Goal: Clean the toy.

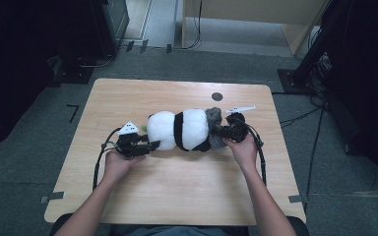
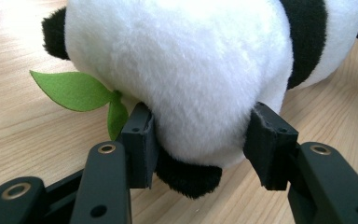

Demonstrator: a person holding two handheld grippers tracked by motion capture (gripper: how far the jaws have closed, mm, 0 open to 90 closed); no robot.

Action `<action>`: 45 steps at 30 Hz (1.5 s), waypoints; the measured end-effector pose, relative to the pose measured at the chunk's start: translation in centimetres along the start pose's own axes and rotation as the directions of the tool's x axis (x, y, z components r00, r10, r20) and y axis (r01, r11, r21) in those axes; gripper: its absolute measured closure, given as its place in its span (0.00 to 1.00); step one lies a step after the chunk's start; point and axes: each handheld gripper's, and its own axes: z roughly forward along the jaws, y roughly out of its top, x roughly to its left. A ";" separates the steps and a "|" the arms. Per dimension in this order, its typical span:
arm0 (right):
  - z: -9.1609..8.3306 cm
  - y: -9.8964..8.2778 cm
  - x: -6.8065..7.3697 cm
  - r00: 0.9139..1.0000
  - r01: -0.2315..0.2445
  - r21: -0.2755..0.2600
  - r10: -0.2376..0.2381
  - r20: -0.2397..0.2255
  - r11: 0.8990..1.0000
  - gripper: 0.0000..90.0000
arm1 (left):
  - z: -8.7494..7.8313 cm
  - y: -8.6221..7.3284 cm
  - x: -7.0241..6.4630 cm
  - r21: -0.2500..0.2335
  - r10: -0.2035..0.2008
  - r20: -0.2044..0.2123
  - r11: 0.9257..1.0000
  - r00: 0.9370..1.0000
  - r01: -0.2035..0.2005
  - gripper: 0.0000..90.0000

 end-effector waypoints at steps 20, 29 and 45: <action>-1.1 -0.1 -1.4 0.999 -0.025 -0.010 0.025 0.040 1.000 0.84 | -0.1 -0.2 0.1 -0.001 -0.008 0.008 1.000 1.000 0.008 0.54; -4.6 1.6 -1.1 0.999 -0.017 -0.135 0.022 0.041 0.991 0.85 | -0.2 -0.1 -0.1 -0.011 -0.022 0.008 1.000 1.000 0.022 0.54; -2.9 3.0 1.3 0.999 0.025 -0.116 -0.029 -0.027 0.993 0.84 | -0.3 -0.5 -0.7 0.000 -0.025 0.001 1.000 1.000 0.025 0.49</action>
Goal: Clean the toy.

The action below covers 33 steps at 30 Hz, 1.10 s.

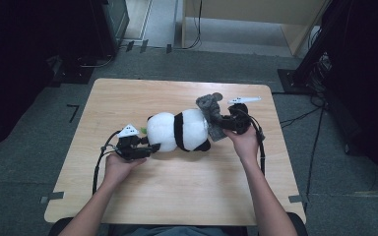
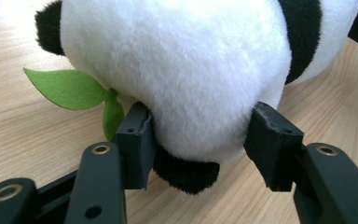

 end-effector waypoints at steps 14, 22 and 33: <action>1.4 -1.6 -1.5 0.999 -0.049 0.074 0.050 -0.001 0.996 0.85 | 0.3 -0.1 0.0 0.008 0.020 0.004 1.000 1.000 -0.021 0.34; 3.3 -3.1 -2.0 0.997 -0.071 0.166 0.071 0.006 0.984 0.84 | 0.4 0.1 0.2 0.009 0.014 0.005 1.000 1.000 -0.014 0.34; 2.4 -3.3 -2.8 0.994 -0.096 0.177 0.086 0.062 0.979 0.85 | 0.1 0.2 0.2 0.015 0.014 0.000 1.000 1.000 -0.014 0.37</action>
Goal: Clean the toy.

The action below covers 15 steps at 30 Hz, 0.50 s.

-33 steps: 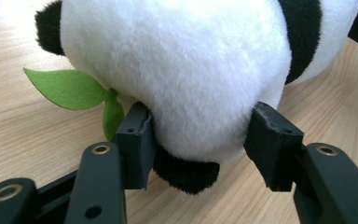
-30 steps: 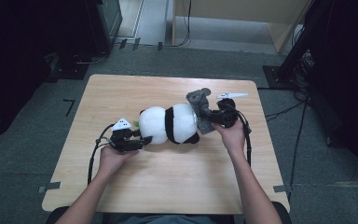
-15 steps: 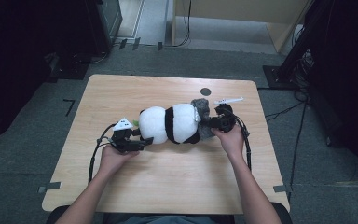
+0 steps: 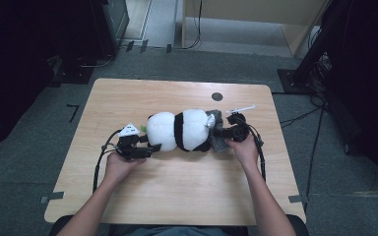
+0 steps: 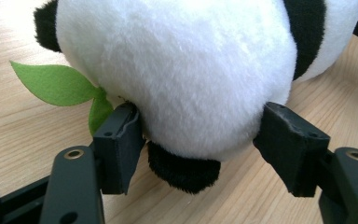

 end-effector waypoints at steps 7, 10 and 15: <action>-3.2 0.9 0.9 0.999 0.036 -0.113 -0.036 0.006 0.993 0.85 | -0.5 0.1 -0.3 0.004 0.003 -0.007 1.000 1.000 -0.003 0.43; -4.3 1.2 2.0 0.997 0.079 -0.134 -0.076 0.027 0.988 0.85 | -0.7 0.0 -0.5 0.003 -0.005 0.004 1.000 1.000 0.005 0.45; -3.8 1.4 3.1 0.995 0.103 -0.126 -0.103 0.006 0.987 0.85 | -0.4 -0.2 -0.8 0.008 0.001 0.015 1.000 1.000 -0.001 0.45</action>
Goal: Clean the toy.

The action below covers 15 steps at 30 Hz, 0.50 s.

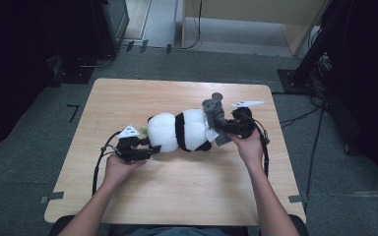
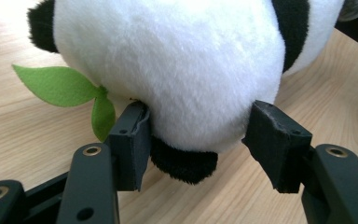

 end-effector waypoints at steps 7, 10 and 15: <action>0.8 -0.3 -0.7 1.000 -0.013 0.026 0.012 0.011 1.000 0.84 | -0.5 0.0 0.7 0.019 0.024 -0.021 1.000 0.999 -0.024 0.37; 0.7 -0.4 -1.0 1.000 -0.017 0.026 0.017 0.011 1.000 0.84 | -1.1 0.1 1.3 0.012 0.034 -0.026 0.999 0.999 -0.033 0.36; 0.8 -0.4 -1.3 1.000 -0.026 0.030 0.026 0.006 0.999 0.84 | -2.1 0.8 2.8 0.001 0.056 -0.036 0.998 0.998 -0.056 0.39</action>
